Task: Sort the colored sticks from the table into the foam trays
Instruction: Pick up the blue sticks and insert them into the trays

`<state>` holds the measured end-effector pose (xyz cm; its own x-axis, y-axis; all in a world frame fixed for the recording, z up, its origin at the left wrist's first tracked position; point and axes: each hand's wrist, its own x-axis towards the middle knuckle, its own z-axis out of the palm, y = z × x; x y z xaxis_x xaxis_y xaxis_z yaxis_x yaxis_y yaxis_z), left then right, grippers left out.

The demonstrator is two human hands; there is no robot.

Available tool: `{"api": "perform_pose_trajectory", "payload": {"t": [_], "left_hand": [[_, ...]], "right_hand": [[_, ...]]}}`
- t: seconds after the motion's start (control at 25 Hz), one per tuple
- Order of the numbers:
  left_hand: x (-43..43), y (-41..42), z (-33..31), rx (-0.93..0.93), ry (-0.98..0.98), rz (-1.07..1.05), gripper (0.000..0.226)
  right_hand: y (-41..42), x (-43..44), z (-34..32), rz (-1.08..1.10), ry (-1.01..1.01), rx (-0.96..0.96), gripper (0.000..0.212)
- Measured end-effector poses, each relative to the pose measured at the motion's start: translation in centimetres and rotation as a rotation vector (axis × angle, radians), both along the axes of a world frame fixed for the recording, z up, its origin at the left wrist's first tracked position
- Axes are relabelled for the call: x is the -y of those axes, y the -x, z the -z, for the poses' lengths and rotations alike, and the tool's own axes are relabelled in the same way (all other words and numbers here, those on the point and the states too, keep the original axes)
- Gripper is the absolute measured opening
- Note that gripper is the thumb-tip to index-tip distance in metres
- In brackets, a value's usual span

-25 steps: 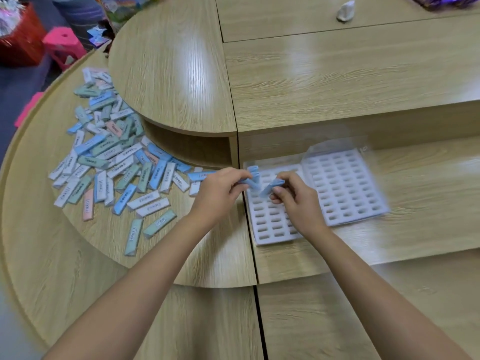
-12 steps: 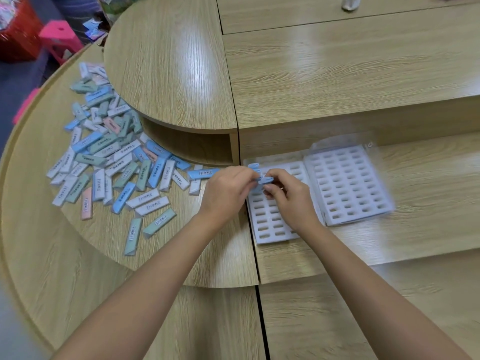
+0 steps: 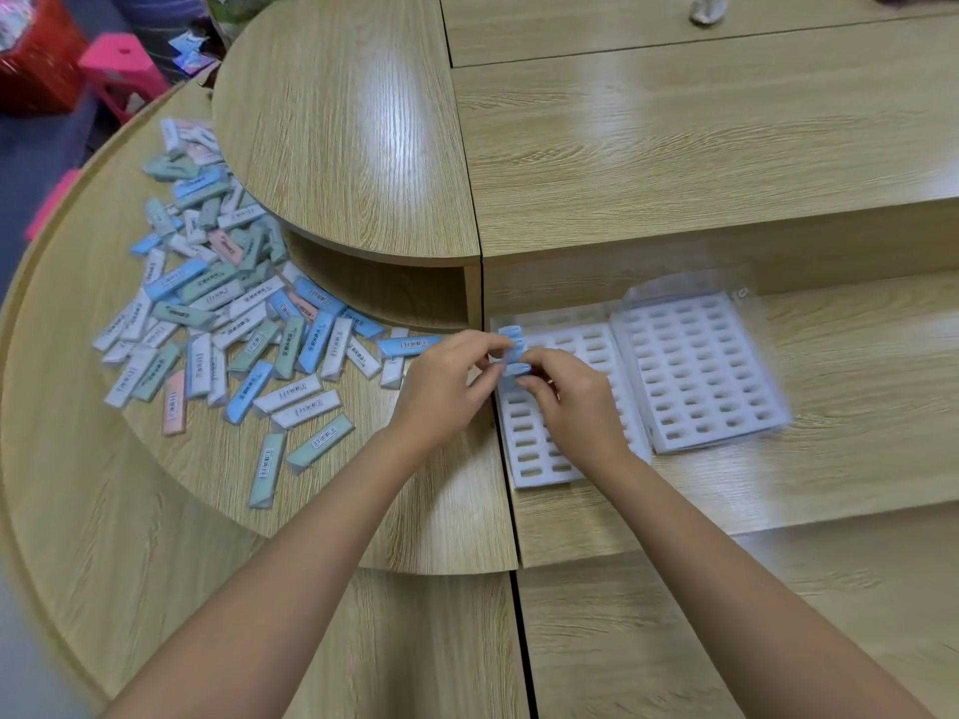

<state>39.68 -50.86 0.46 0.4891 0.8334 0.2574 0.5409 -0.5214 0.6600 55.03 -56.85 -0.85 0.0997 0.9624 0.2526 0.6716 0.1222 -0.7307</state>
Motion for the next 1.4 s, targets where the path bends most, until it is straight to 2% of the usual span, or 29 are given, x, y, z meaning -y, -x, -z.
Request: {"api": "perform_pose_trajectory", "payload": {"t": [0.16, 0.32, 0.44, 0.52, 0.56, 0.68, 0.8, 0.96, 1.08, 1.28, 1.4], "left_hand": [[0.7, 0.8, -1.2, 0.233, 0.213, -0.188, 0.022], [1.2, 4.7, -0.9, 0.225, 0.301, -0.443, 0.014], [-0.3, 8.0, -0.1, 0.048, 0.347, -0.503, 0.015], [-2.2, 8.9, 0.4, -0.159, 0.267, -0.444, 0.023], [-3.1, 8.8, 0.7, -0.244, 0.2, -0.391, 0.026], [-5.4, 7.9, 1.3, -0.453, 0.071, -0.284, 0.031], [-6.6, 7.2, 1.7, -0.581, 0.076, -0.213, 0.04], [-7.0, 7.7, 1.8, -0.52, 0.015, -0.164, 0.034], [-6.5, 8.9, 2.2, -0.416, 0.111, -0.145, 0.028], [-4.8, 11.3, 1.6, -0.045, 0.31, -0.294, 0.018], [-3.3, 12.5, 1.0, 0.088, 0.412, -0.32, 0.023]], "right_hand": [[0.2, 0.0, 0.2, 0.047, 0.047, 0.044, 0.01], [0.0, 0.1, 0.0, 0.075, 0.132, 0.035, 0.012], [0.3, 0.4, -1.4, 0.143, 0.034, -0.02, 0.019], [1.8, 0.4, -2.9, 0.13, -0.082, -0.027, 0.013], [3.0, 0.1, -3.5, 0.103, -0.078, -0.042, 0.01], [8.0, -1.5, -3.7, 0.079, 0.198, -0.108, 0.009], [10.7, -3.8, -1.1, 0.205, 0.415, -0.038, 0.019], [11.2, -5.8, 0.4, 0.408, 0.5, 0.116, 0.03], [11.8, -6.9, 0.3, 0.475, 0.545, 0.209, 0.037], [11.7, -7.7, 0.4, 0.501, 0.638, 0.155, 0.035], [11.6, -7.0, 0.5, 0.423, 0.614, 0.023, 0.029]]}}
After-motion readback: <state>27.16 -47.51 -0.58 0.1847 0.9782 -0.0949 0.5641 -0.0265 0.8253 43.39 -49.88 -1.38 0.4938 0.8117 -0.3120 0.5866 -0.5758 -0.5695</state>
